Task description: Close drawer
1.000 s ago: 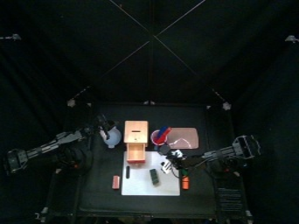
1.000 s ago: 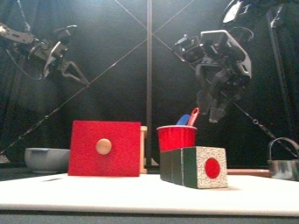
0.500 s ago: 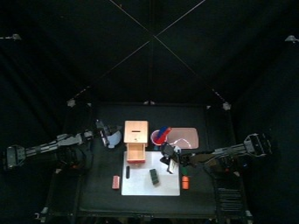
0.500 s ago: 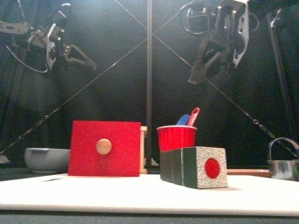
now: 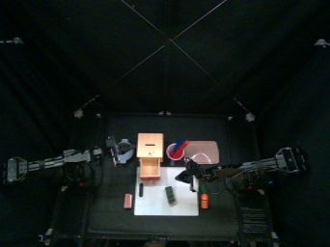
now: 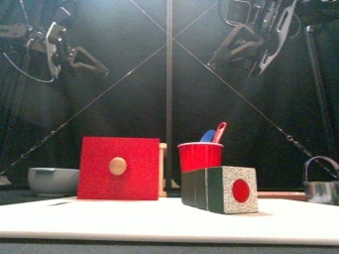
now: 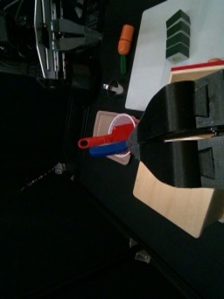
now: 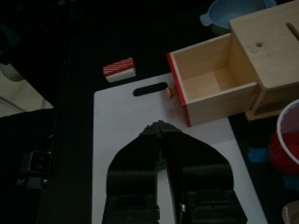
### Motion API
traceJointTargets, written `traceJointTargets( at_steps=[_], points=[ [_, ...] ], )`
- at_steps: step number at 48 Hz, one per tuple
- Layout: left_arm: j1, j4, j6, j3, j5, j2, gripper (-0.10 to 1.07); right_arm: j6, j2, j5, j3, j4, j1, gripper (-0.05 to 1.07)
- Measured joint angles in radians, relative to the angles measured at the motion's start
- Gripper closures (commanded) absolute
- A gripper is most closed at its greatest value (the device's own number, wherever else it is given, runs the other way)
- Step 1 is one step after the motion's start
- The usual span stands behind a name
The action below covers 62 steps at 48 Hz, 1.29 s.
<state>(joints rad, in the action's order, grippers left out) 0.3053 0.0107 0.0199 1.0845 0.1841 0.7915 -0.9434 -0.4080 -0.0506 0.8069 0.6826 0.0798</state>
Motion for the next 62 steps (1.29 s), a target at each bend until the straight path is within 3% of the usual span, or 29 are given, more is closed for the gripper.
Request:
traceJointTargets(
  at_steps=[62],
  points=[
    [-0.003, 0.000, -0.006, 0.021, 0.002, -0.008, 0.91, 0.000, 0.003, 0.006, 0.032, 0.012, -0.002, 0.80]
  ],
)
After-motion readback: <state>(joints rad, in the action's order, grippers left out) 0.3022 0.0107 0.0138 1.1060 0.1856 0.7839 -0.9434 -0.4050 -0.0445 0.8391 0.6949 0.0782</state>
